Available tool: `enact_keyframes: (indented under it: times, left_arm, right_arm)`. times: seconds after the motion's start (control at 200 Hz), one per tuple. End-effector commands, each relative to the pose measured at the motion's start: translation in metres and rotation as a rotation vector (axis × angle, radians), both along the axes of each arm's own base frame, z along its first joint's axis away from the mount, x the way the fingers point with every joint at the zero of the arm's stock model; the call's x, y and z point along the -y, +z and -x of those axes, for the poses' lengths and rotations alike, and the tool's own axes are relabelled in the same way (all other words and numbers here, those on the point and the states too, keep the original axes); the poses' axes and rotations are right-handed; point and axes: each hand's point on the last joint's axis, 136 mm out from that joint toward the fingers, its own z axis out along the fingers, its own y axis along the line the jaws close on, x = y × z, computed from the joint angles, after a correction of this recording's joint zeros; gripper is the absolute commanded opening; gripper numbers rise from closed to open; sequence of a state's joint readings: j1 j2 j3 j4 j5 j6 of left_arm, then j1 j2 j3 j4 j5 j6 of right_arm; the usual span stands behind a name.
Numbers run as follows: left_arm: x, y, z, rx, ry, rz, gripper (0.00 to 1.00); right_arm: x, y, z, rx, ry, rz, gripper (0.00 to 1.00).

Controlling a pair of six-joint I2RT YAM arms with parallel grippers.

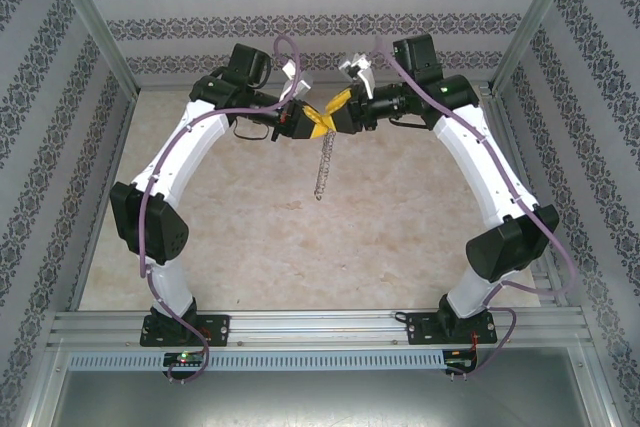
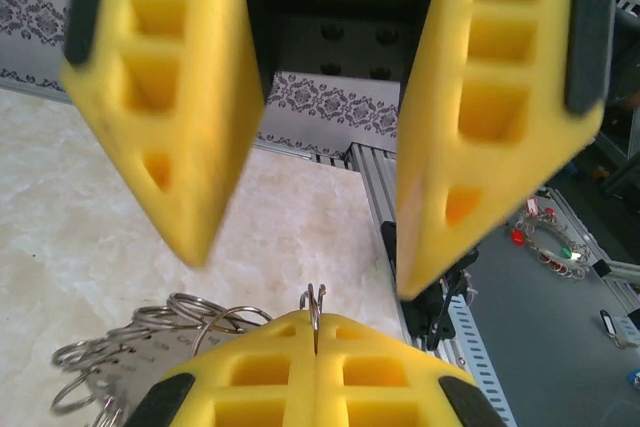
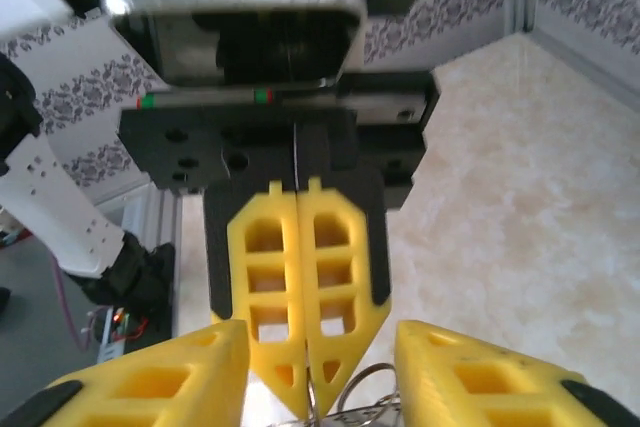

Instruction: Put the keys on the keyring

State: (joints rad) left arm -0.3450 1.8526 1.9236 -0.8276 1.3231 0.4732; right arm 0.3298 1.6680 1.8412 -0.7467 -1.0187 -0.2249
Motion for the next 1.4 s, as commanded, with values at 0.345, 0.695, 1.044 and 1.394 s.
enact_keyframes:
  times: [0.345,0.695,1.044,1.394]
  left_arm:
    - [0.007,0.015,-0.03,-0.021,0.091,0.08,0.0]
    - [0.007,0.009,-0.052,-0.11,0.225,0.176,0.0]
    - [0.003,0.016,-0.057,-0.147,0.286,0.283,0.0]
    - [0.004,0.023,-0.061,-0.16,0.294,0.32,0.0]
  right_arm:
    - [0.053,0.009,-0.026,-0.108,-0.367,-0.299,0.53]
    - [0.086,-0.033,-0.047,-0.268,-0.577,-0.524,0.5]
    - [0.053,-0.045,-0.039,-0.344,-0.435,-0.614,0.5]
    - [0.031,-0.052,-0.035,-0.361,-0.36,-0.594,0.46]
